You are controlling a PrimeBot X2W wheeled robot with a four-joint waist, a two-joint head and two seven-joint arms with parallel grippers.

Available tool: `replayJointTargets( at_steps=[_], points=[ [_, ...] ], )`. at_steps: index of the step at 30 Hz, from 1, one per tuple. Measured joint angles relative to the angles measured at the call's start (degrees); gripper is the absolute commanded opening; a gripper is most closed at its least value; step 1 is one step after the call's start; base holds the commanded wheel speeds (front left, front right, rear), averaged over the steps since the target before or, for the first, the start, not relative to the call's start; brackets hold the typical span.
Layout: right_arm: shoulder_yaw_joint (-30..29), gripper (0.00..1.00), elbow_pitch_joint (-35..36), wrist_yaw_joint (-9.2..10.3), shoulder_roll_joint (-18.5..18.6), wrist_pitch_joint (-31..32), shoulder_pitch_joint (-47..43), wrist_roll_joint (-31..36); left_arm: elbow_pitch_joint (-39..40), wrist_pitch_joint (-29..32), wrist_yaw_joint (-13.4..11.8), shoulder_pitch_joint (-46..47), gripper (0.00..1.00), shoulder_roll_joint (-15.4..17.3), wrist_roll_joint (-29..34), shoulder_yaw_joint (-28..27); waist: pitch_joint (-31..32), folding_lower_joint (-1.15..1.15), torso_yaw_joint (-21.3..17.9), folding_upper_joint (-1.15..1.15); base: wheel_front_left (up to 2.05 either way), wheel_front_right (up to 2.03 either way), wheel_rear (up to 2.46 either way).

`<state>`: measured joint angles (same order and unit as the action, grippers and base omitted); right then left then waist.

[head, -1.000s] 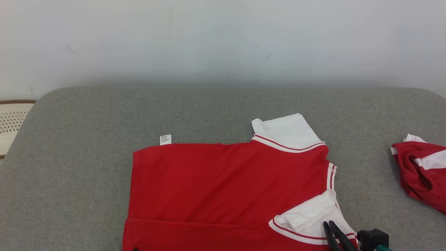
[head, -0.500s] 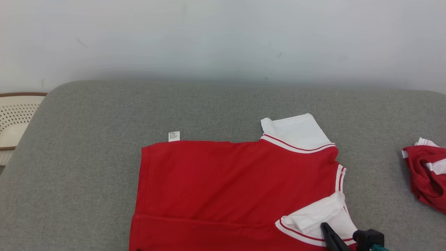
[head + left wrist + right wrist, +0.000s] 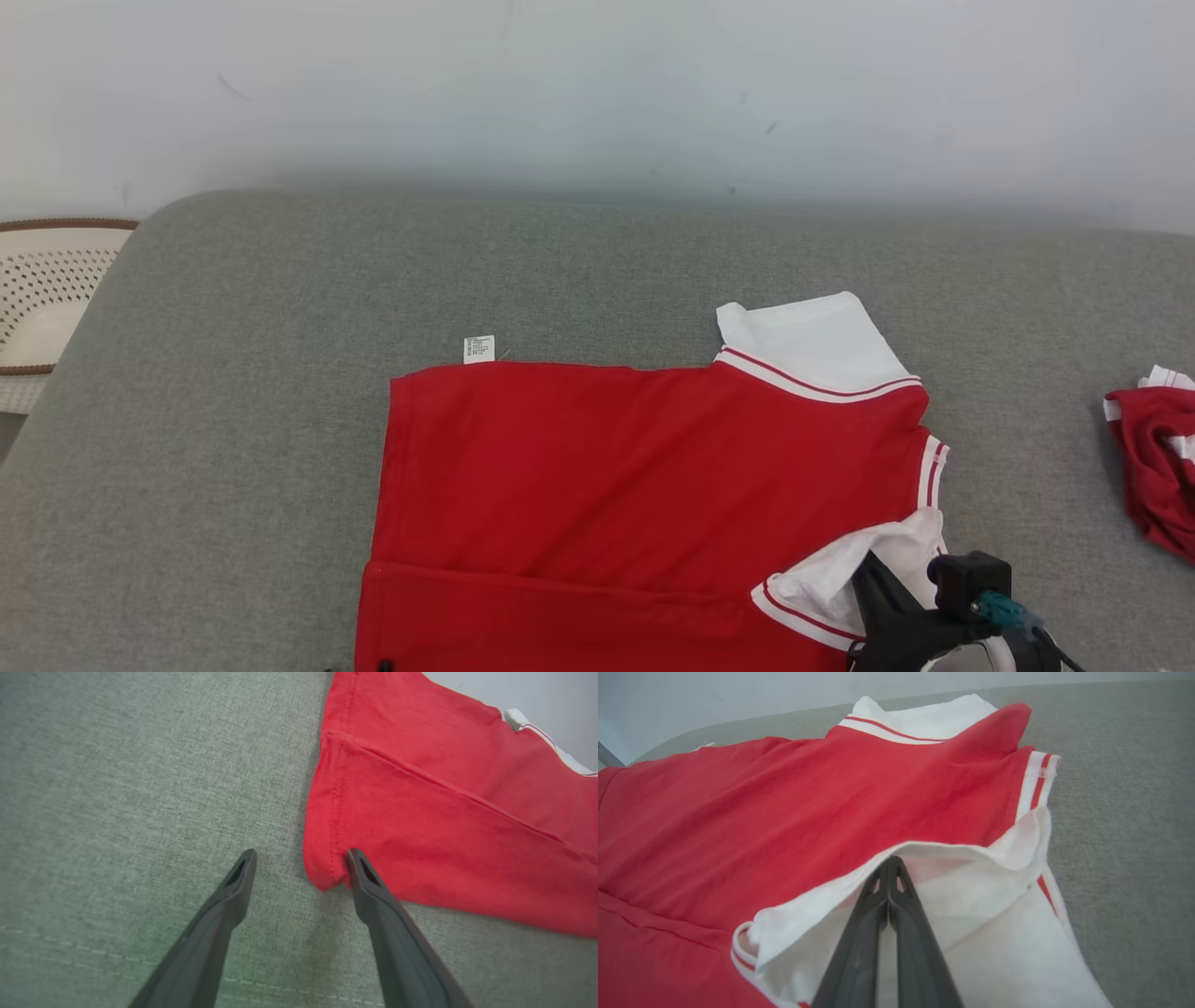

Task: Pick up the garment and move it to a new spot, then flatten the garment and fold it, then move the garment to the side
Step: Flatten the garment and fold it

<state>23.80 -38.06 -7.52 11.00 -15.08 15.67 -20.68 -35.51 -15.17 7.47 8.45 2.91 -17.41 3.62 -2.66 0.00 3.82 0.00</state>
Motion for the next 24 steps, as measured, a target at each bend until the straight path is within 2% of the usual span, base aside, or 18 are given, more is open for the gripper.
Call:
replayJointTargets(
  at_steps=[19, 24],
  points=[
    [4.92, 0.00, -14.05, 0.00, -0.08, 0.00, 15.24, -0.47, -1.29, -0.01, 0.01, 1.41, 1.00, -0.02, -2.88, 3.12, -1.75, 0.00, 2.76, 0.00, 0.00, 0.00, 0.00],
    [3.58, 0.00, -14.61, 0.00, -0.43, 0.00, 19.47, -0.47, -1.37, -0.01, 0.00, 1.98, 1.00, 0.02, -3.42, 4.46, -2.02, 0.00, 3.01, 0.00, 0.00, 0.00, 0.00]
  ],
)
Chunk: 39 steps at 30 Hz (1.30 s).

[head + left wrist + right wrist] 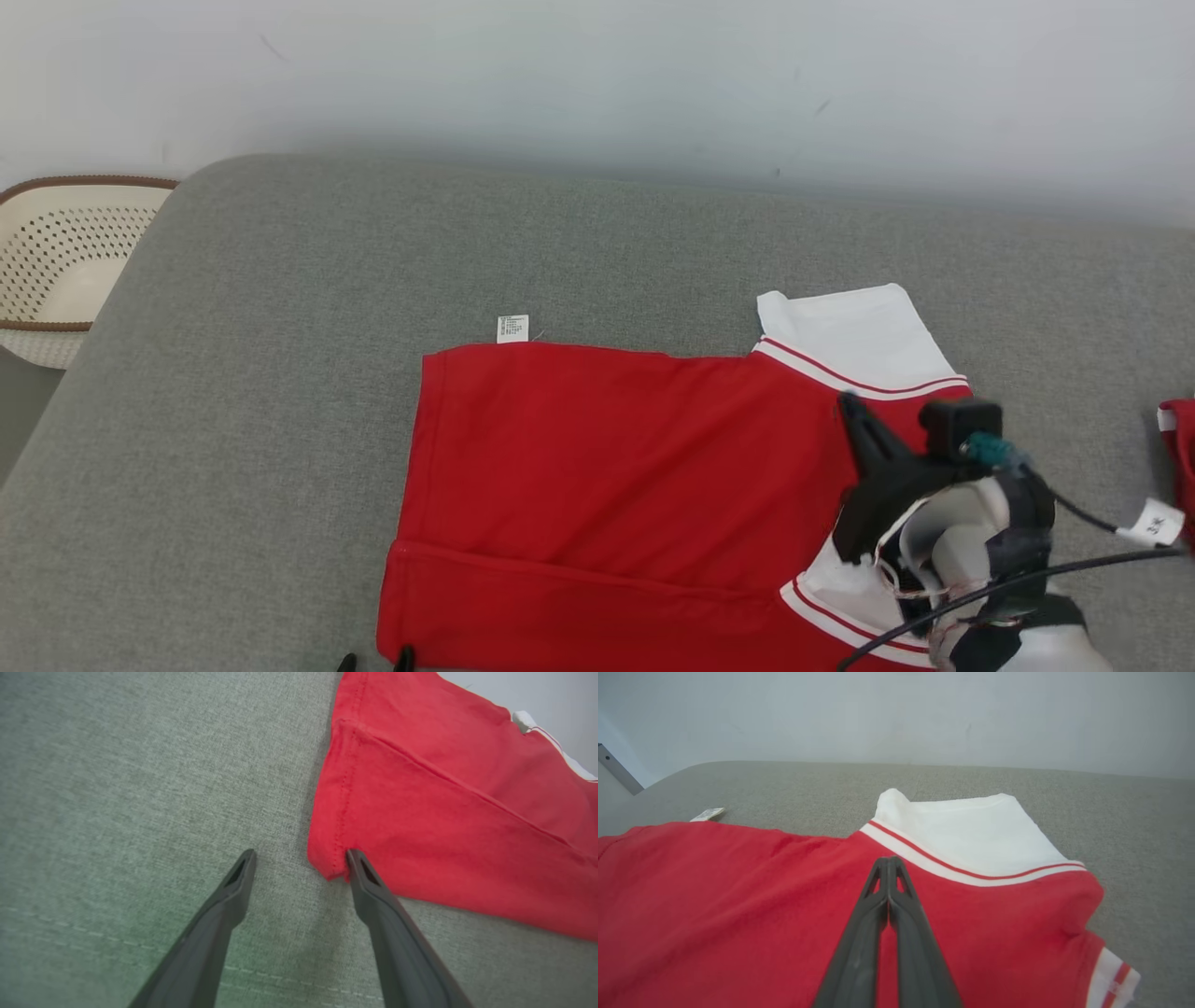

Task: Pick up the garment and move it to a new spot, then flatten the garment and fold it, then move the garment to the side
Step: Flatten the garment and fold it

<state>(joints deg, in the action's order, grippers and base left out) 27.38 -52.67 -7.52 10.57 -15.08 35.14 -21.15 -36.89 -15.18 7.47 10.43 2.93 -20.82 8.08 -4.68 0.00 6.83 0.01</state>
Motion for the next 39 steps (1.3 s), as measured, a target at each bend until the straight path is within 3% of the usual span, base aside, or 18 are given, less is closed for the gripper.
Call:
replayJointTargets(
  at_steps=[9, 27, 37, 38, 39],
  points=[
    [-6.92, 0.00, 6.99, 0.00, -0.46, -0.01, -0.19, 2.33, 0.18, 0.01, 0.00, -0.10, 1.00, 0.00, -0.25, 0.63, 0.82, 0.00, -0.01, 0.00, 0.00, 0.00, 0.00],
    [-9.16, 0.00, 17.38, 0.00, 0.16, -0.01, -16.75, 2.22, 4.48, 0.05, 0.01, -5.53, 1.00, -0.04, 1.92, -4.23, 6.00, -0.01, -6.40, 0.00, 0.00, 0.00, 0.00],
    [-9.27, 0.00, 18.38, 0.00, -0.32, -0.01, -22.53, 2.02, 5.42, 0.05, 0.01, -6.40, 1.00, -0.04, 2.55, -4.79, 6.92, -0.01, -7.05, -0.01, 0.00, 0.00, 0.00],
    [-9.04, 0.05, 18.23, 0.00, -0.43, -0.01, -22.90, 1.97, 5.44, 0.05, 0.01, -6.69, 1.00, -0.04, 2.57, -4.78, 6.90, -0.01, -6.93, -0.01, 0.00, 0.00, 0.00],
    [-8.83, 0.43, 18.00, 0.00, -0.53, -0.01, -23.08, 1.94, 5.44, 0.05, 0.01, -6.84, 1.00, -0.04, 2.61, -4.78, 6.87, -0.01, -6.80, 0.00, 0.00, 0.00, 0.00]
  ],
)
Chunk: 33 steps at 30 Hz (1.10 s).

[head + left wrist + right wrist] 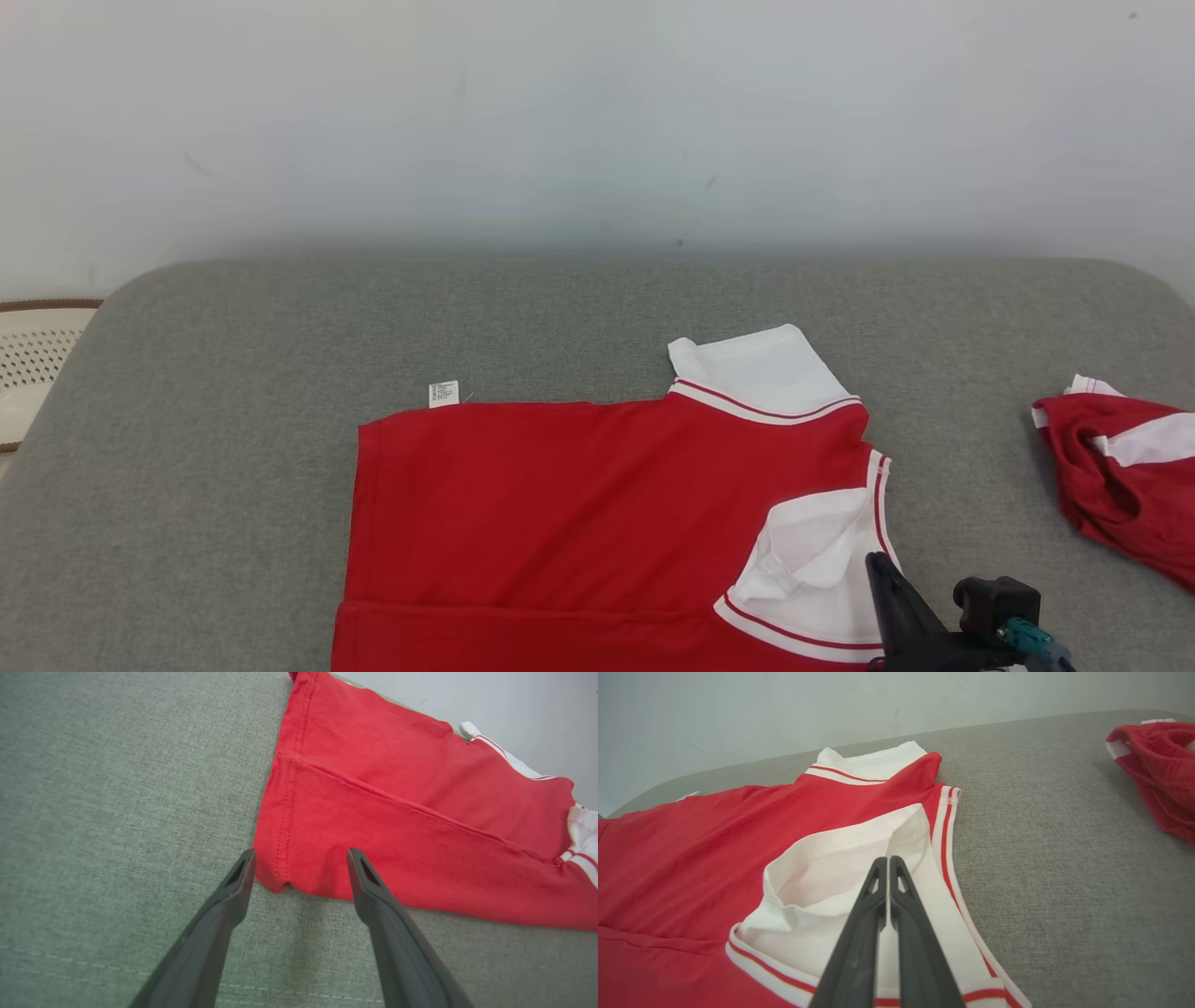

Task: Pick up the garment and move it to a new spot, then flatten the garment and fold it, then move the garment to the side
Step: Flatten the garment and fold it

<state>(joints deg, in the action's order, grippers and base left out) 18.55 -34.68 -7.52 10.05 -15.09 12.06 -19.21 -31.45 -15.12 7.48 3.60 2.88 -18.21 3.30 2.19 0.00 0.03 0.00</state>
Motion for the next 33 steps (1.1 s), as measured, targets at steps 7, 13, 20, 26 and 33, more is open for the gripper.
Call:
replayJointTargets(
  at_steps=[7, 13, 20, 26, 33],
  points=[
    [0.97, 1.00, -0.91, 0.00, -0.60, 0.00, -0.08, 0.15, 0.16, 0.00, 0.00, 0.09, 1.00, 0.00, 0.04, 0.57, -0.51, 0.00, 1.44, 0.00, 0.00, 0.00, 0.00],
    [0.75, 1.00, -1.63, 0.00, -1.08, 0.00, -0.30, -0.30, 0.19, 0.00, -0.01, 0.10, 1.00, 0.00, 0.05, 0.67, -1.21, 0.00, 2.61, 0.00, 0.00, 0.00, 0.00],
    [0.90, 0.44, -4.82, 0.00, -1.93, 0.01, -0.40, -1.19, 0.19, 0.00, -0.01, 0.11, 1.00, 0.00, 0.11, 0.83, -1.65, 0.00, 3.44, 0.00, 0.00, 0.00, 0.00],
    [0.65, 0.00, -5.87, 0.00, -2.40, 0.01, 1.01, -2.00, 0.47, 0.00, -0.01, 0.28, 1.00, 0.00, 0.18, 1.01, -2.05, 0.00, 3.88, 0.00, 0.00, 0.00, 0.00],
    [0.45, 0.00, -5.86, 0.00, -2.36, 0.00, 2.97, -2.03, 0.53, 0.00, -0.01, 0.35, 1.00, 0.00, 0.12, 1.33, -2.45, 0.00, 4.26, 0.00, 0.00, 0.00, 0.00]
  ],
)
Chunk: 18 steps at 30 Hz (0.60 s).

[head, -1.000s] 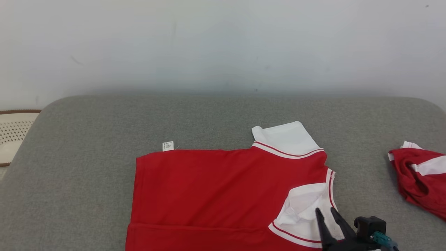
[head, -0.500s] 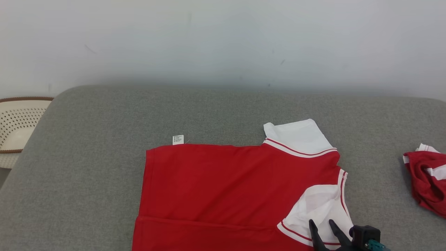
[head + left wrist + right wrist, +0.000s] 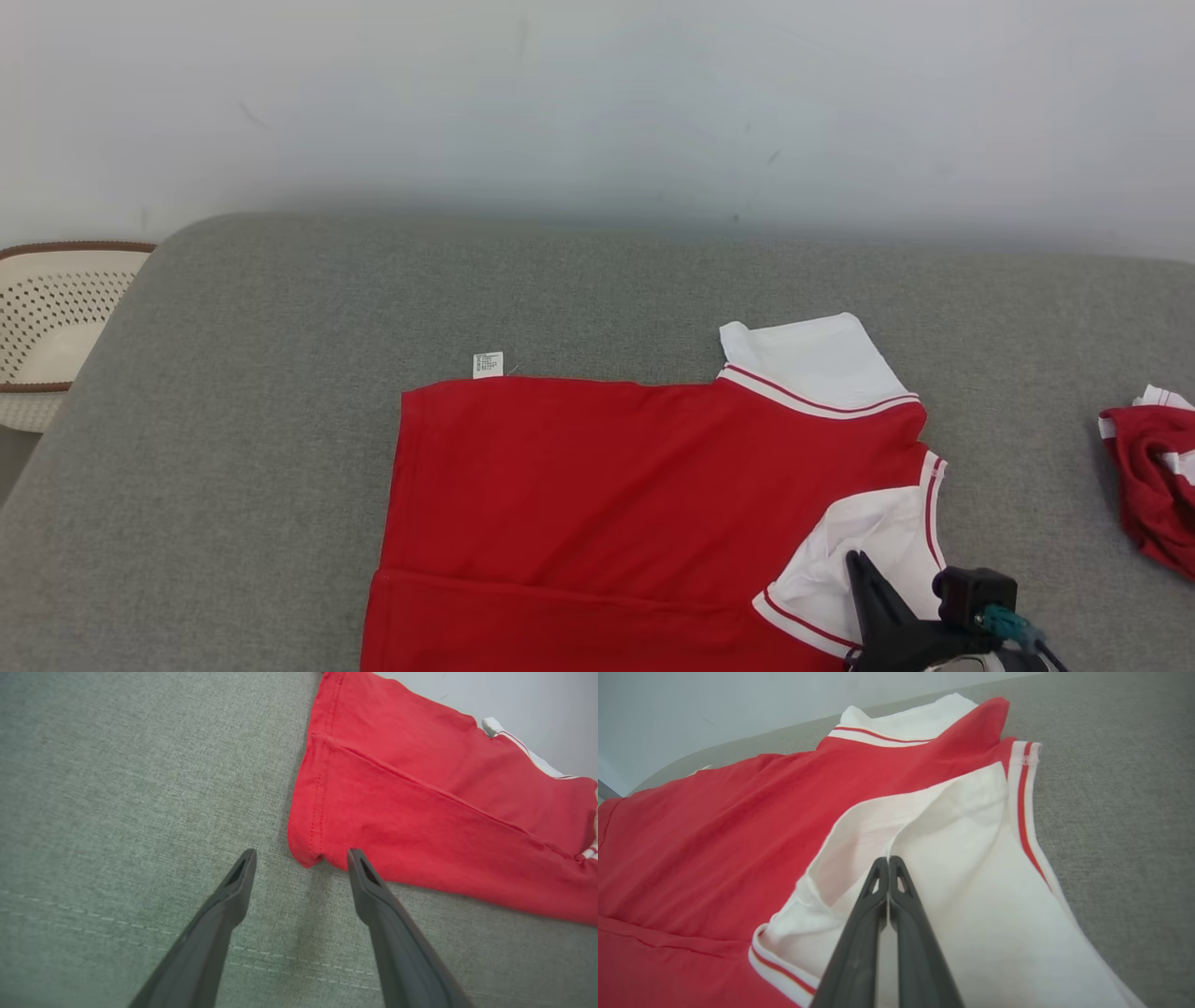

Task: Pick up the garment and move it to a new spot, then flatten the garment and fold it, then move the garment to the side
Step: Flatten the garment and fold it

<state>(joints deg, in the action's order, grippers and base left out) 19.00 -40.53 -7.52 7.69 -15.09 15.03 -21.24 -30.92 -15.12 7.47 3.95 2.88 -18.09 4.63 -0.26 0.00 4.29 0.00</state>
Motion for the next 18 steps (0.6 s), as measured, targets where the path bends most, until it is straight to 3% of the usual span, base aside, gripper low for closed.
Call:
replayJointTargets(
  at_steps=[10, 11, 12, 13, 18],
  points=[
    [0.81, 0.00, -1.43, 0.00, 0.04, 0.00, 4.81, 0.00, -0.18, 0.00, 0.01, 0.93, 1.00, -0.02, -0.38, 1.42, -1.16, 0.00, 0.92, 0.00, 0.00, 0.00, 0.00],
    [0.93, 0.04, -1.78, 0.00, -0.01, 0.01, 5.50, 0.00, -0.20, 0.00, 0.01, 1.04, 1.00, 0.00, -0.46, 1.60, -1.32, 0.00, 1.06, 0.00, 0.00, 0.00, 0.00],
    [1.02, 0.37, -2.05, 0.00, -0.05, 0.01, 6.04, 0.00, -0.22, 0.00, 0.00, 1.20, 1.00, 0.00, -0.53, 1.82, -1.50, 0.00, 1.19, 0.00, 0.00, 0.00, 0.00],
    [1.08, 1.00, -2.60, 0.00, -0.14, 0.01, 6.62, -0.02, -0.24, 0.00, 0.01, 1.42, 1.00, 0.00, -0.54, 2.10, -1.68, 0.00, 1.38, 0.00, 0.00, 0.00, 0.00],
    [1.89, 1.00, -5.81, 0.00, -0.24, 0.00, 8.37, -0.47, -0.26, 0.00, 0.01, 2.31, 1.00, -0.01, -0.94, 3.22, -2.40, 0.00, 2.56, 0.00, 0.00, 0.00, 0.00]
  ],
)
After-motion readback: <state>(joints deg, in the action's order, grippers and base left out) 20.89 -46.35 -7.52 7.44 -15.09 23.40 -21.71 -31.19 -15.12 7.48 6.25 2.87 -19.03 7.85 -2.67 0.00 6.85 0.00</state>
